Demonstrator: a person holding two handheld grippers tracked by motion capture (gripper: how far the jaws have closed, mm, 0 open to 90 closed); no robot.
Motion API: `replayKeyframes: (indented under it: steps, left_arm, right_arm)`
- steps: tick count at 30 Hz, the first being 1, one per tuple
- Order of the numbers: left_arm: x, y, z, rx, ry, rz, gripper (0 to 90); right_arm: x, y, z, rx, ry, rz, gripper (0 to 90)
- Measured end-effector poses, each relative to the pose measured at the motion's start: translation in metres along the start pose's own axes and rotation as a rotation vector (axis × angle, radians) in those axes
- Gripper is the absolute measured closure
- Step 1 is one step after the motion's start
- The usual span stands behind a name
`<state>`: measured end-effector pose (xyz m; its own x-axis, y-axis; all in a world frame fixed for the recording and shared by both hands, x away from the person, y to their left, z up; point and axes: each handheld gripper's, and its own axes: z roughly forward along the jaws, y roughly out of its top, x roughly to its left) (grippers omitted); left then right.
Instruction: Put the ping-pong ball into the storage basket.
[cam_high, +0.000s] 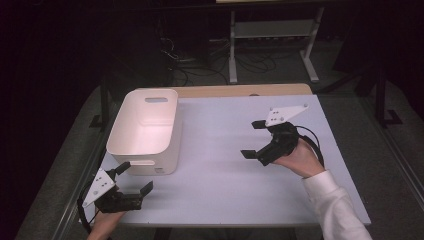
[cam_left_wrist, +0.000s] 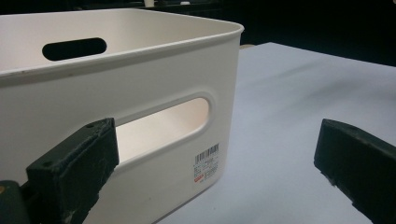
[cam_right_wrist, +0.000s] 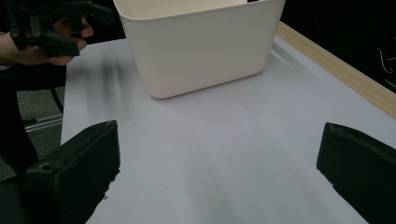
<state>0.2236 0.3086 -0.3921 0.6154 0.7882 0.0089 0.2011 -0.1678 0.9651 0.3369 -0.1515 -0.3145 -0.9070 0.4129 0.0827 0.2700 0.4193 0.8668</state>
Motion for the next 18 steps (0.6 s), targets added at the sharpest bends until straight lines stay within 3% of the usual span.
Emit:
replayKeyframes:
  steps: [18]
  left_arm:
    - [0.0, 0.0, 0.0, 0.013, -0.002, 0.01, 0.0]
  right_arm:
    - [-0.004, -0.026, -0.009, -0.021, -0.031, 0.033, 0.0]
